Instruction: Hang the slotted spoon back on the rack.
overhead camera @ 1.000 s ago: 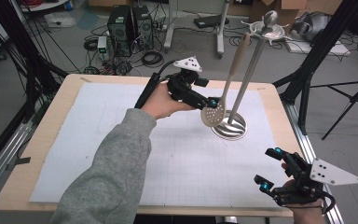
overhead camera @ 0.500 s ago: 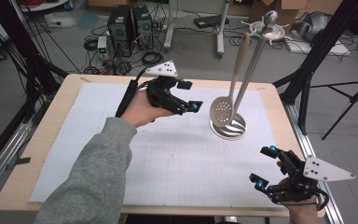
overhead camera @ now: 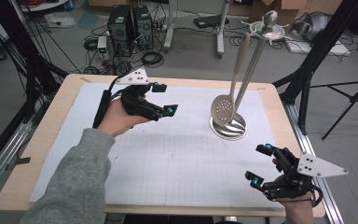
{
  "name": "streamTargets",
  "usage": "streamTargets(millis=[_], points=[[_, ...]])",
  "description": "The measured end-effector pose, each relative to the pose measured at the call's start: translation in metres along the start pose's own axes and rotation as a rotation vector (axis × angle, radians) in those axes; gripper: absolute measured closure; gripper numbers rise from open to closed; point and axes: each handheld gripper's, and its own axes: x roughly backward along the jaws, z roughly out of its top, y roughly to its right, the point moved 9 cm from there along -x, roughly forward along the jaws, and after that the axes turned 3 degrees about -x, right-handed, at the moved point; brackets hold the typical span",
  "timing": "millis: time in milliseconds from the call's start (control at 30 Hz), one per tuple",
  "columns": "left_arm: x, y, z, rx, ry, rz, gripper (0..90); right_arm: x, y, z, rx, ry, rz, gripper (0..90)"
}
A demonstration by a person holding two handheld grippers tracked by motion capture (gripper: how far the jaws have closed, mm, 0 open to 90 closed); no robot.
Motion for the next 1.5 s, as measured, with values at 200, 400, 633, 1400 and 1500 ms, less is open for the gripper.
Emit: streamTargets(millis=[200,400,633,1400,1500], points=[[0.019,-0.007,-0.005,0.029,0.044,0.029,7.6,-0.002,0.0,-0.001,-0.005,-0.009,0.001,10.2],[0.035,-0.011,-0.01,0.032,0.072,0.067,4.5,0.0,0.002,0.0,0.0,-0.005,-0.009,10.2],[0.052,-0.012,-0.021,0.021,0.074,0.097,4.5,0.0,0.004,0.001,-0.007,0.0,-0.009,10.2],[0.111,-0.015,-0.057,0.041,0.1,0.183,4.5,-0.016,0.004,-0.006,-0.005,-0.036,0.004,10.2],[0.113,-0.009,-0.06,0.028,0.101,0.178,4.5,-0.018,0.006,-0.009,-0.01,-0.048,0.0,10.2]])
